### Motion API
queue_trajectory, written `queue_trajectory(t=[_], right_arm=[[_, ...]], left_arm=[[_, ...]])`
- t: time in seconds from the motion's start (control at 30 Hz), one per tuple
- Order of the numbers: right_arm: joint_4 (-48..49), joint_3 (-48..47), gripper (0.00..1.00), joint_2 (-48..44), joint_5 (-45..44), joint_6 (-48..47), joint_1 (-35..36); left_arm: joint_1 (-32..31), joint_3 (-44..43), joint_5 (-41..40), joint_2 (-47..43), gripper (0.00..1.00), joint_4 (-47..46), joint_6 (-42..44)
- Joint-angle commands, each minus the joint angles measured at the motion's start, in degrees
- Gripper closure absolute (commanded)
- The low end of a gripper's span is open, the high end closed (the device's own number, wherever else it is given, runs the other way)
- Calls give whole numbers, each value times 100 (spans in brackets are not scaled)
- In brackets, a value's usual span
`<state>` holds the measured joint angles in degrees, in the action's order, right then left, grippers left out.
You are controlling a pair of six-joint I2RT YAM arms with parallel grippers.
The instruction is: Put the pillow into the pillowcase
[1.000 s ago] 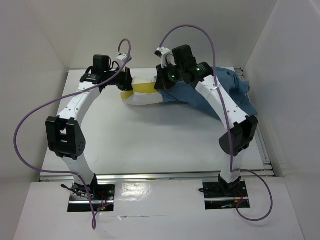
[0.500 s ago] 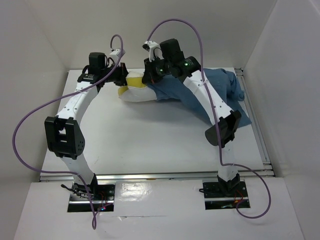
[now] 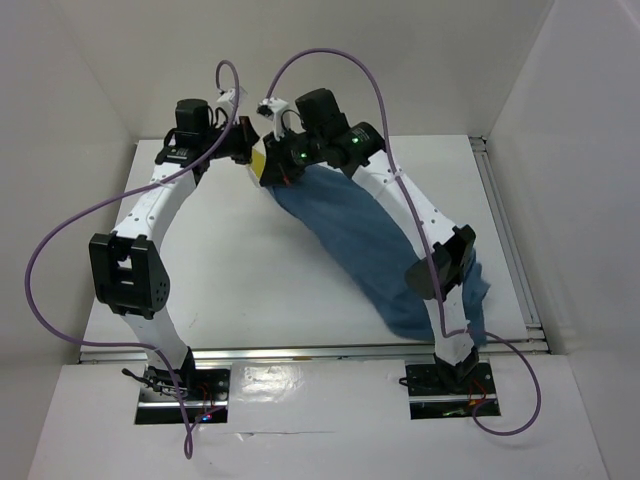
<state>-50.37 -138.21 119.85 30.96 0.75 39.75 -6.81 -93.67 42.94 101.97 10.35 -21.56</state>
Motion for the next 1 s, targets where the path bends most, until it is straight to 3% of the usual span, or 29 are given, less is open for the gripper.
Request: queue_trajectory(t=[0.0, 0.23, 0.47, 0.7, 0.97], right_arm=[[1204, -294, 100, -269, 640, 39, 367], [1328, -145, 100, -269, 350, 39, 219], [1442, 127, 100, -524, -300, 319, -957], [1442, -20, 100, -709, -407, 268, -2039], [1706, -6, 100, -762, 24, 250, -1971]], left_arm=[[-374, -301, 760, -81, 100, -498, -691], [-427, -117, 980, -187, 100, -298, -675], [-427, 68, 866, -493, 100, 108, -139], [-304, 305, 742, -907, 100, 599, 477], [-49, 156, 953, -1013, 100, 1444, 1031]])
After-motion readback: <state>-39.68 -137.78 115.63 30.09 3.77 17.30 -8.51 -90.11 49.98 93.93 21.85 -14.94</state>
